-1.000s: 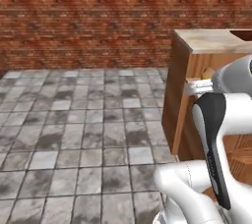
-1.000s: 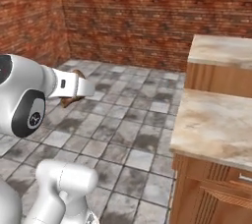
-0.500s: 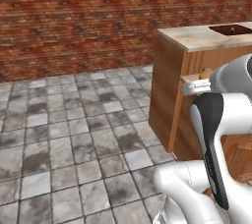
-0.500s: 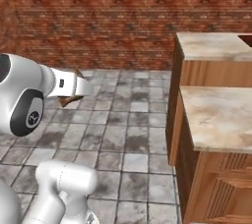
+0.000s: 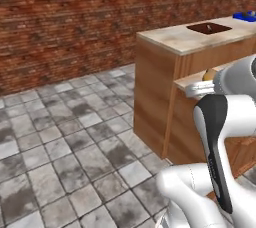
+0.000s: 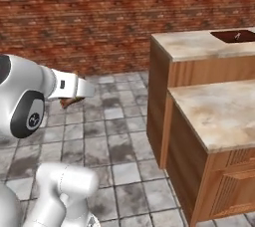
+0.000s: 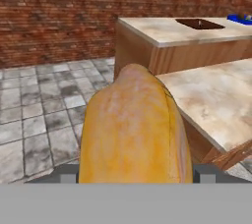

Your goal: Gather the mushroom and avocado from the fridge and place them on a tray on the dining counter. Then gather the steak and chicken drumstick from the fridge and place them on the other tray.

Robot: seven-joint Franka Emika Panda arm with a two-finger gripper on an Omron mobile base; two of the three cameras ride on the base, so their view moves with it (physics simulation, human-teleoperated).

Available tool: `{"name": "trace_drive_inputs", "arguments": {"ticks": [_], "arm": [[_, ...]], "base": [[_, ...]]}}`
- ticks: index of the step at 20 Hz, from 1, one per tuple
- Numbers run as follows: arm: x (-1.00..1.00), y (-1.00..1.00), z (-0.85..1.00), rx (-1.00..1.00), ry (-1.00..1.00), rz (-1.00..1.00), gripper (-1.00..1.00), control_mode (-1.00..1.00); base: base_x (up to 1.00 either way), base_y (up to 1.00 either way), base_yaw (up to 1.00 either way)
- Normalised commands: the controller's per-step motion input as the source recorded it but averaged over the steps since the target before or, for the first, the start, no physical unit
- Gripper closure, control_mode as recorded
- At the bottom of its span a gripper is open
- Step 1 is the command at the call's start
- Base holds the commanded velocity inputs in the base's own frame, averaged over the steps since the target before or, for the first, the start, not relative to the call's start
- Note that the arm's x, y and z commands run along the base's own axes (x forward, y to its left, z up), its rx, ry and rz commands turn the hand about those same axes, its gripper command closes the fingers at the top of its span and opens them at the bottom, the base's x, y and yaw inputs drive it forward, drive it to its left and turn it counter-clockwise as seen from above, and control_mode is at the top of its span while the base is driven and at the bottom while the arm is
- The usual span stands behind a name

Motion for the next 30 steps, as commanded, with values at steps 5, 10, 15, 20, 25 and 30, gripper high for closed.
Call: {"name": "trace_drive_inputs", "arguments": {"ticks": [5, 10, 15, 20, 25, 30], "arm": [[0.00, 0.00, 0.00, 0.00, 0.00, 0.00, 1.00, 1.00], [0.00, 0.00, 0.00, 0.00, 0.00, 0.00, 1.00, 1.00], [0.00, 0.00, 0.00, 0.00, 0.00, 0.00, 1.00, 1.00], [0.00, 0.00, 0.00, 0.00, 0.00, 0.00, 1.00, 1.00], [0.00, 0.00, 0.00, 0.00, 0.00, 0.00, 1.00, 1.00], [0.00, 0.00, 0.00, 0.00, 0.00, 0.00, 1.00, 1.00]], "base": [[0.52, 0.78, -0.44], [0.58, 0.90, -0.38], [0.64, 0.97, -0.34], [0.67, 0.98, -0.33], [0.67, 0.99, -0.32], [0.67, 1.00, -0.31]]}}
